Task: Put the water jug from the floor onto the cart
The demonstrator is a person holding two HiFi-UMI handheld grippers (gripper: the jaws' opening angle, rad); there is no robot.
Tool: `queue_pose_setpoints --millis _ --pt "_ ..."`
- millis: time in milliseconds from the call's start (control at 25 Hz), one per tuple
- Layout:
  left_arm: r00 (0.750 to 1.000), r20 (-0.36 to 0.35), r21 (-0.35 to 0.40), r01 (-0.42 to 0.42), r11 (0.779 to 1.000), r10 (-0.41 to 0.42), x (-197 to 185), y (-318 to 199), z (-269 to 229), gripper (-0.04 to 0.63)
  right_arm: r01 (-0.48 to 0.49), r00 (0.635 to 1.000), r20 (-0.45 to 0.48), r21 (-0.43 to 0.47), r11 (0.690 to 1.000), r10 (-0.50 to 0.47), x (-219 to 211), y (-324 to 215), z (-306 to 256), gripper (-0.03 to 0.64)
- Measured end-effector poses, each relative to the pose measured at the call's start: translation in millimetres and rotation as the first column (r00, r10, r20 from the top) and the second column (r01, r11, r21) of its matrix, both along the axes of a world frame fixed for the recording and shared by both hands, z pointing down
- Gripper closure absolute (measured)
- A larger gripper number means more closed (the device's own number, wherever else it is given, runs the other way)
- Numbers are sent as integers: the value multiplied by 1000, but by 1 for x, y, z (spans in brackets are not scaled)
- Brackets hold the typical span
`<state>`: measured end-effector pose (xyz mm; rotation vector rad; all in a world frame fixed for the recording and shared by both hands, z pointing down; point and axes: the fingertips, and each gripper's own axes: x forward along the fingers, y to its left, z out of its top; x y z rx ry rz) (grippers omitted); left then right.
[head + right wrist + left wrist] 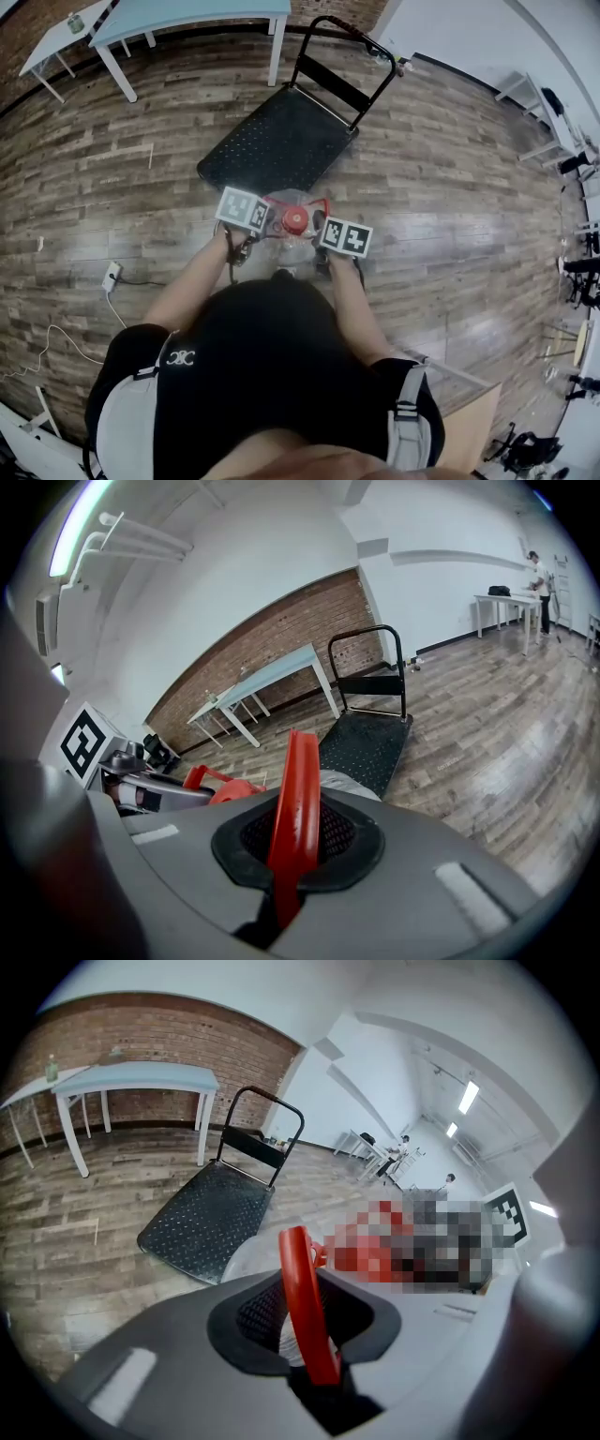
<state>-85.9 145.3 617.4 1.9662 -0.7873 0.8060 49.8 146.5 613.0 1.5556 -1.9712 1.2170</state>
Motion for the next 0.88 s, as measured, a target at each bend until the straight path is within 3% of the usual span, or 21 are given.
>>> queue_pose_setpoints --millis 320,880 --pt "997 43 8 63 998 -63 25 -67 -5 518 87 996 24 4 996 -87 19 -67 -8 600" --pt "985 53 43 163 986 -165 54 -153 -15 514 194 980 41 45 980 -196 44 -169 -18 600"
